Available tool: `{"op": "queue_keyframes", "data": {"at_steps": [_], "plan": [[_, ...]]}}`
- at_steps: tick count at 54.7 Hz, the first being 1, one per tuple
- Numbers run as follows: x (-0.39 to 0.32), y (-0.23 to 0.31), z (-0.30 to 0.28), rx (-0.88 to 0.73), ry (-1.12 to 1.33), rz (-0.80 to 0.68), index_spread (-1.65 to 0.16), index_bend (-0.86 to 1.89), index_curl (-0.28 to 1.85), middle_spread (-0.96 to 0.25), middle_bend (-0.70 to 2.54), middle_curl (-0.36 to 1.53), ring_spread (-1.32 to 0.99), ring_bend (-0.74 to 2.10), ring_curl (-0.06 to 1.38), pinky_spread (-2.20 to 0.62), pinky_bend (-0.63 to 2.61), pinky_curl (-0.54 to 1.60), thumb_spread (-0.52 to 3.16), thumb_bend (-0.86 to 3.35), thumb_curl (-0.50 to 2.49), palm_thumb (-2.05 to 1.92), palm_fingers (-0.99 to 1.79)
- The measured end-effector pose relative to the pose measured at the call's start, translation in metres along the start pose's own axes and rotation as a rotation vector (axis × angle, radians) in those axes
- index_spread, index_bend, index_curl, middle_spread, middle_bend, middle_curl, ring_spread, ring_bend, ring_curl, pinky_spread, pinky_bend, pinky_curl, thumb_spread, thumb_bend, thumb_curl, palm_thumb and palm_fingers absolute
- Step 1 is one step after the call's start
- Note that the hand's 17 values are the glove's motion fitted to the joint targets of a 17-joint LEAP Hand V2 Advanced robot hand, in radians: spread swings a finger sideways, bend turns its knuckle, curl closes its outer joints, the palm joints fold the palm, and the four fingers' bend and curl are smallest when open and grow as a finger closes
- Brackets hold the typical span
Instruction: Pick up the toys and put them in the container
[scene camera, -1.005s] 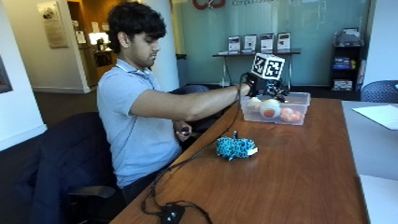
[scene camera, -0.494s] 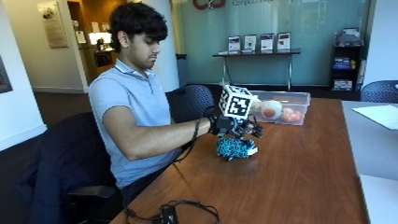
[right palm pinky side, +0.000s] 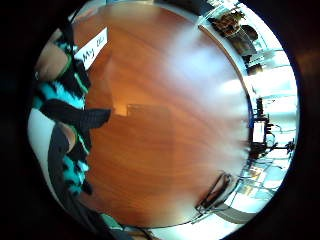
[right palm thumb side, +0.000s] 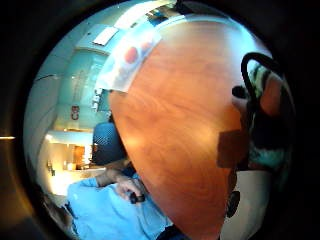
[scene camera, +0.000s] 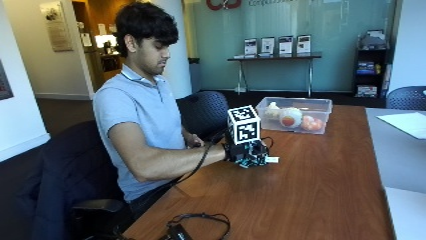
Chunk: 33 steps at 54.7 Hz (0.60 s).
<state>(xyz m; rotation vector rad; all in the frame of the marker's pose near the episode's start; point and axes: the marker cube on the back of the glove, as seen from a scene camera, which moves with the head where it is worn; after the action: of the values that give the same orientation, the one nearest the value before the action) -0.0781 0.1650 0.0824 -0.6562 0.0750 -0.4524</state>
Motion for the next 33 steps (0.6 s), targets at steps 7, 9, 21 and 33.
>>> {"op": "queue_keyframes", "data": {"at_steps": [7, 9, 21, 33], "plan": [[-0.003, -0.023, -0.025, 0.069, -0.042, 0.016, -0.17, 0.77, 0.57, -0.01, 0.23, 0.17, -0.17, 0.81, 0.49, -0.31, 1.16, 0.38, 1.39, 0.4, 0.62, 0.8, 0.86], [-0.006, -0.03, -0.033, 0.088, -0.053, 0.015, -0.15, 0.78, 0.58, -0.02, 0.25, 0.18, -0.19, 0.82, 0.5, -0.32, 1.15, 0.39, 1.35, 0.4, 0.64, 0.8, 0.86], [-0.04, -0.084, -0.078, 0.173, -0.103, -0.007, -0.11, 0.76, 0.65, -0.04, 0.27, 0.23, -0.23, 0.84, 0.53, -0.35, 1.15, 0.42, 1.18, 0.36, 0.76, 0.84, 0.85], [-0.103, -0.152, -0.105, 0.158, -0.228, -0.05, -0.09, 0.76, 0.71, -0.05, 0.25, 0.26, -0.25, 0.84, 0.56, -0.35, 1.18, 0.44, 1.08, 0.34, 0.85, 0.84, 0.81]]}}
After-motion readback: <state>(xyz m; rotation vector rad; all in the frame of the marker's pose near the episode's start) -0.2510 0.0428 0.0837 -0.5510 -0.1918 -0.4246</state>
